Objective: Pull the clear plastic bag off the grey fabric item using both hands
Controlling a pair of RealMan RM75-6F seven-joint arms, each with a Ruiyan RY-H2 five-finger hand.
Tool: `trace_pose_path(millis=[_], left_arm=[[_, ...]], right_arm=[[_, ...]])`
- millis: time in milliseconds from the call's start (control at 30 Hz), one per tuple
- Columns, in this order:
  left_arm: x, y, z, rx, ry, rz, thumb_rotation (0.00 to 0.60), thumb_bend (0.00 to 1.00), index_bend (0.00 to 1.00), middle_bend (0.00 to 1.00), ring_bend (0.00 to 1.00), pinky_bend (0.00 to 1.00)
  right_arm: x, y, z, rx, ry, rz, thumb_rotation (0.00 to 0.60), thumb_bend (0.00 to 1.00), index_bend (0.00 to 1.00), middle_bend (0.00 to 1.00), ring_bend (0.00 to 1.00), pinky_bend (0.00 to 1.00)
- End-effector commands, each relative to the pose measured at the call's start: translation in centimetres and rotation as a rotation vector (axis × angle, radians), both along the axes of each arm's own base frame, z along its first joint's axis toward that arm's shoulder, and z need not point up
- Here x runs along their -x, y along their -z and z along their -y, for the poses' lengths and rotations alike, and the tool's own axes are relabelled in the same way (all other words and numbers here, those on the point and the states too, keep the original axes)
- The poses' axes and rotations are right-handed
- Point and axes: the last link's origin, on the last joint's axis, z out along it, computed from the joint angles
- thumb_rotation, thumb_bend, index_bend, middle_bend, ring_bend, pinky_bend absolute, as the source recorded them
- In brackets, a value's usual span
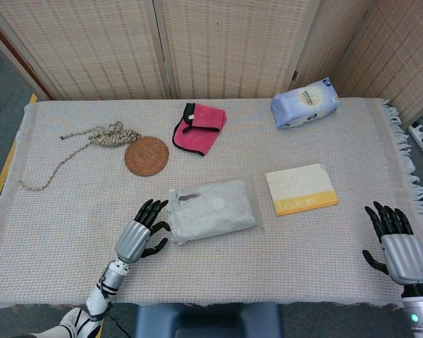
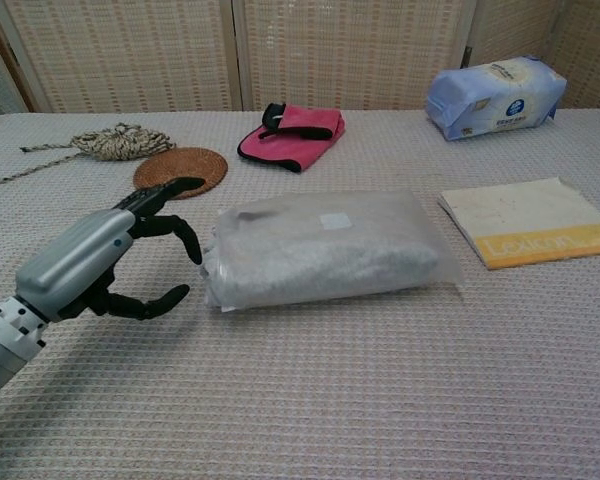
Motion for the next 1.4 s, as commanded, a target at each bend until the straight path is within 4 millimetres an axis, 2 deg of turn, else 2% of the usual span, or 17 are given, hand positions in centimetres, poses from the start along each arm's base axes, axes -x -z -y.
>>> trace_pose_path(millis=[33, 1000, 1200, 1400], left_arm=[[-0.2, 0.4, -0.1, 0.009, -0.002, -0.002, 0.6, 0.4, 0.5, 0.09, 0.0, 0.0], [-2.5, 2.6, -0.7, 0.041, 0.024, 0.032, 0.6, 0.4, 0.53, 0.1, 0.0, 0.0], [-2.6, 2.9, -0.9, 0.05, 0.018, 0.035, 0.6, 0.47, 0.59, 0.12, 0.0, 0.0], [-2.7, 3.0, -0.7, 0.042, 0.034, 0.036, 0.6, 0.52, 0.73, 0.16, 0.0, 0.0]], right_arm=[[0.0, -0.1, 0.0, 0.004, 0.001, 0.002, 0.6, 0.21, 0.0, 0.0, 0.0, 0.0], [0.2, -0.7, -0.1, 0.01, 0.016, 0.011, 0.6, 0.22, 0.0, 0.0, 0.0, 0.0], [0.2, -0.8, -0.1, 0.013, 0.015, 0.013, 0.6, 0.22, 0.0, 0.0, 0.0, 0.0], [0.1, -0.8, -0.1, 0.014, 0.013, 0.014, 0.6, 0.22, 0.0, 0.0, 0.0, 0.0]])
